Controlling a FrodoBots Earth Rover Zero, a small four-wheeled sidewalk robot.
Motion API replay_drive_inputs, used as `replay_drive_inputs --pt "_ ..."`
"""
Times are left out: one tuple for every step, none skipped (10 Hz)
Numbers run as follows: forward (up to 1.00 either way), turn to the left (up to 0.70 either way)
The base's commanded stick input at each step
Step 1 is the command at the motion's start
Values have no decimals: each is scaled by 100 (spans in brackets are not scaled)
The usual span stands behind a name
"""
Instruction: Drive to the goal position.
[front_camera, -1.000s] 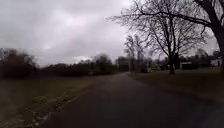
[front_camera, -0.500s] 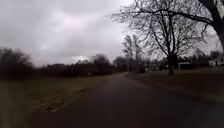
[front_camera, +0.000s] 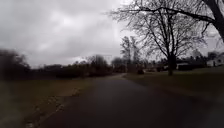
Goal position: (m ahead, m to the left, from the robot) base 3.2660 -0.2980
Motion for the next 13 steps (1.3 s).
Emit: replay_drive_inputs --pt "100 0" --pt "100 0" --pt "100 0" --pt "100 0" --pt "100 0" --pt "100 0" --pt "100 0" --pt "100 0" --pt "100 0" --pt "100 0" --pt "100 0" --pt "100 0" --pt "100 0"
